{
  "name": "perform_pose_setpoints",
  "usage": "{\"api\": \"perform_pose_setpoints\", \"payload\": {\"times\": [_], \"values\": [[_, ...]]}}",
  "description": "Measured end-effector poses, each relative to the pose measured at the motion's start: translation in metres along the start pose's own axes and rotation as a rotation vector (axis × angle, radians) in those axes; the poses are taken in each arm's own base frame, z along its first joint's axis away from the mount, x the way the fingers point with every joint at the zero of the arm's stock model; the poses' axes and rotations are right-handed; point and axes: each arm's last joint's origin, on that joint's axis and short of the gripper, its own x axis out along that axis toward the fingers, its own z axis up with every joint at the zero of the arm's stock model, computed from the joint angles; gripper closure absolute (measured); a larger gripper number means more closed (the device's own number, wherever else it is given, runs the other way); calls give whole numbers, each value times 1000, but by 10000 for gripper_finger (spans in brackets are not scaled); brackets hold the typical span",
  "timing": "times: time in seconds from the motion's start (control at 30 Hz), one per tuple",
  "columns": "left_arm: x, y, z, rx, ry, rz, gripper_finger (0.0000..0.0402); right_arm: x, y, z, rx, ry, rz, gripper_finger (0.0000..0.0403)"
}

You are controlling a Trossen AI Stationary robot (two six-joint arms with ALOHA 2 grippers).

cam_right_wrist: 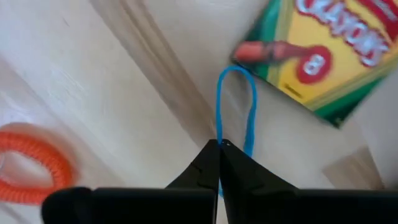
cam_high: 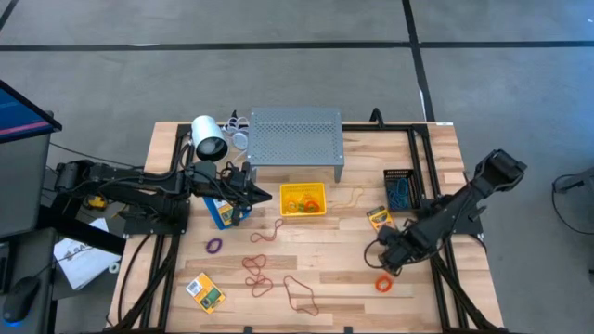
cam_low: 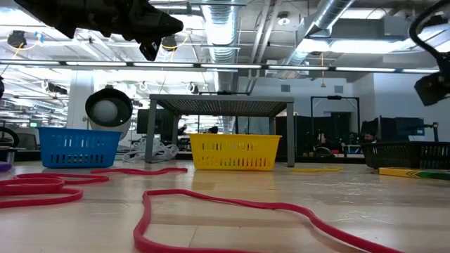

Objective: Pick & Place Office Desk Supplies
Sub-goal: Put the blue rubber band into the black bin

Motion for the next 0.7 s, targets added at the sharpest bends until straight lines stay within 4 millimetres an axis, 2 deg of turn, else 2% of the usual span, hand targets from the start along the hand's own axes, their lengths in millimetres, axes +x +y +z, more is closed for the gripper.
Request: {"api": "perform_pose_setpoints", "payload": {"times": [0.17, 0.47, 0.53, 0.7], "values": [[0, 0, 0, 0, -1, -1, 390, -21, -10, -3, 51, -59, 60, 402], [0, 0, 0, 0, 0, -1, 390, -74, -35, -2, 144, -294, 223, 403], [0, 0, 0, 0, -1, -1, 390, -81, -44, 1, 175, -335, 234, 403], [0, 0, 0, 0, -1, -1, 390, -84, -70, 11, 257, -360, 116, 403]]}}
